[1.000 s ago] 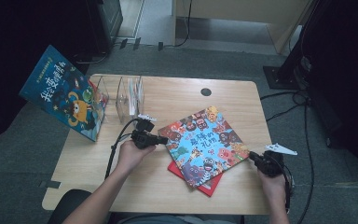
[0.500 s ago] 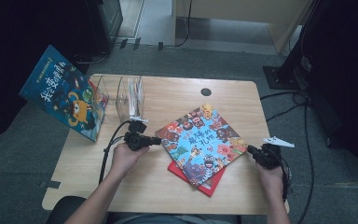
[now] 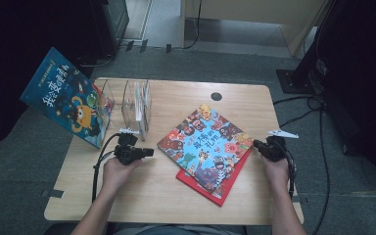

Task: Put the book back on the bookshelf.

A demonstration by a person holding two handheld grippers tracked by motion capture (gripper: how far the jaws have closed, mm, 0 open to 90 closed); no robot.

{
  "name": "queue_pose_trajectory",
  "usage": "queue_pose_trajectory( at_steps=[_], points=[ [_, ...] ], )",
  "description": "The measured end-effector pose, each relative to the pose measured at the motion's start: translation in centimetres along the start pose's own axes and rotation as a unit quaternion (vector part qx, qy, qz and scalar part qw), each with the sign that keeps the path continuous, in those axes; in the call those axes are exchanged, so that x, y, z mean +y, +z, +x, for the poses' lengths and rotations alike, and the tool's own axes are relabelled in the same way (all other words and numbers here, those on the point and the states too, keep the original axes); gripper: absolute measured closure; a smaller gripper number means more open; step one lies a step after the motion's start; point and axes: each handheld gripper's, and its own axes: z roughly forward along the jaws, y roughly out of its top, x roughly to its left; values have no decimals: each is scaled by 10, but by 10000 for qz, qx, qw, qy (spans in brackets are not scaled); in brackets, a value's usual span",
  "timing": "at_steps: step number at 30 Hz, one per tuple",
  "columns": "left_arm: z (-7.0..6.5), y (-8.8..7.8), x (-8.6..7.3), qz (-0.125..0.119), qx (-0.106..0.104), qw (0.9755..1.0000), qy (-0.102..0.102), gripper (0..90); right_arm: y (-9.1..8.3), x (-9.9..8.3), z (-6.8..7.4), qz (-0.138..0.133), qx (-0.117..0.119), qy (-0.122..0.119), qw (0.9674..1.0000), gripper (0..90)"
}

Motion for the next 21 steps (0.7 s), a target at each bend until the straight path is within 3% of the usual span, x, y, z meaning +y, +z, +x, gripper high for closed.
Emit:
queue_pose_trajectory(
  at_steps=[7, 13, 16, 21],
  points=[
    [10, -6, -9, -85, 133, 9998, -154, 857, 17, 13, 6, 32, 98, -26, 9999, 900],
    [19, -1, -9, -162, 239, 9992, -289, 852, 30, 19, 21, 171, 284, -305, 9990, 900],
    [21, 4, -8, -118, 280, 9992, -266, 853, 34, 21, 29, 221, 355, -479, 9980, 900],
    [20, 10, -6, -78, 268, 9993, -250, 850, 33, 21, 33, 228, 463, -493, 9975, 900]
  ],
)
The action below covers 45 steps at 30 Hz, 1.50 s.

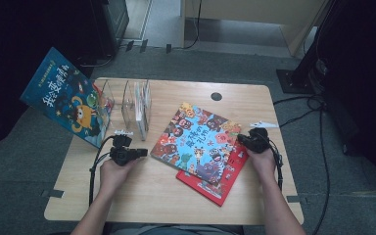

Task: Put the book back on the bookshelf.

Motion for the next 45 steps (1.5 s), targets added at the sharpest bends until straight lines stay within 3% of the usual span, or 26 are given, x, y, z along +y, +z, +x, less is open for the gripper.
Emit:
queue_pose_trajectory(
  at_steps=[3, 7, 14, 27, 35, 40, 45],
  points=[
    [-2, 5, 2, 53, -73, 10000, 34, 848, -4, 0, 0, -57, 8, 31, 10000, 900],
    [-3, 10, 5, 152, 53, 9998, 98, 862, -8, -4, 2, -63, 22, 17, 10000, 900],
    [-3, 12, 7, 280, -132, 9995, -8, 889, -16, -9, 3, -117, 83, 24, 9999, 900],
    [-30, 25, 1, 485, -496, 9973, 258, 877, -23, -12, 2, -176, 109, 61, 9998, 900],
    [-48, 31, -5, 635, -723, 9945, 402, 868, -23, -11, 5, -198, 193, 19, 9996, 900],
    [-57, 33, -5, 688, -798, 9933, 484, 796, -23, -10, 8, -175, 227, -37, 9996, 900],
    [-50, 30, 3, 561, -741, 9952, 295, 620, -22, -10, 6, -168, 145, -19, 9998, 900]
  ],
)
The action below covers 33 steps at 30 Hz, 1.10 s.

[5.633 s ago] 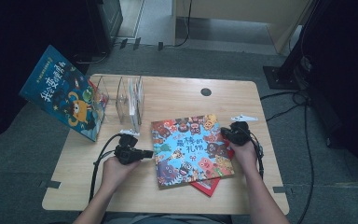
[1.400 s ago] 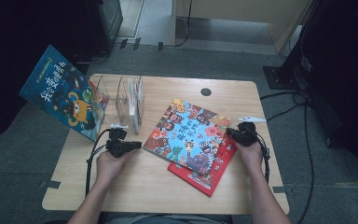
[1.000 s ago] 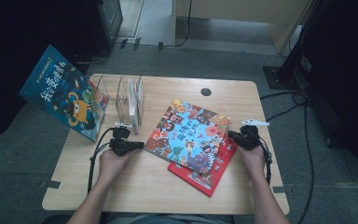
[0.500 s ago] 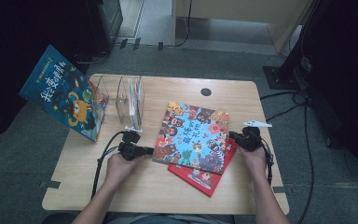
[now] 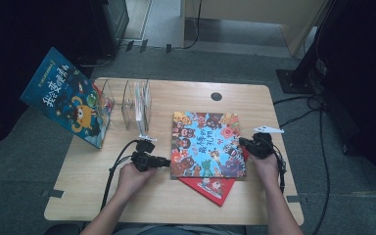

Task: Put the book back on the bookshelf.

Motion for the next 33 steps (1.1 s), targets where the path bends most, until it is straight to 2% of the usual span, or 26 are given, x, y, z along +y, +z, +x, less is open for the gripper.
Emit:
queue_pose_trajectory(
  at_steps=[3, 6, 8, 13, 19, 21, 27, 30, 33],
  points=[
    [3, -1, 7, -52, 42, 10000, -14, 535, 0, 0, -4, -12, -65, 73, 10000, 900],
    [3, 1, 14, -62, 95, 9999, 31, 478, 1, -1, -7, 110, -194, 49, 9997, 900],
    [2, 2, 20, -87, 125, 9999, 69, 451, 0, 0, -9, 67, -178, 119, 9997, 900],
    [0, 5, 32, -87, 154, 9998, 133, 423, 0, 1, -9, 65, -103, 121, 9999, 900],
    [2, 12, 40, -129, 70, 9999, 76, 414, 2, 3, -6, 32, -59, 22, 10000, 900],
    [1, 15, 42, -91, 101, 9999, 107, 409, 2, 3, -5, 29, 6, 35, 10000, 900],
    [1, 23, 42, -5, 193, 9997, 144, 406, 2, 3, -5, 17, 10, 29, 10000, 900],
    [0, 25, 42, -51, 136, 9997, 181, 404, 2, 3, -5, 12, 10, 35, 10000, 900],
    [-2, 28, 43, -117, 149, 9997, 163, 362, 2, 3, -5, 14, 11, 27, 10000, 900]
  ],
)
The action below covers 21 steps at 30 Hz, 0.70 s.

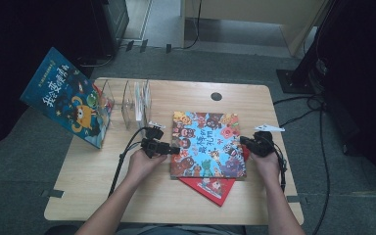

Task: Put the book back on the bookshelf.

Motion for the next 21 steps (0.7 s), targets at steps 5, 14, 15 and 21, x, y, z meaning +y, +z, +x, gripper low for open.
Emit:
queue_pose_trajectory(
  at_steps=[5, 14, 15, 21],
  points=[
    [-12, 6, 1, 25, 310, 9990, 315, 277, 0, 0, 0, 0, 0, -13, 10000, 900],
    [-11, 9, 10, 128, 180, 9997, -93, 268, -1, 0, -2, 122, -204, -89, 9997, 900],
    [-10, 9, 11, 141, 153, 9997, -99, 268, -1, 0, -3, 164, -208, -67, 9996, 900],
    [-19, 12, 12, 161, 593, 9981, 95, 275, 3, -1, 0, 313, -252, -202, 9990, 900]
  ],
)
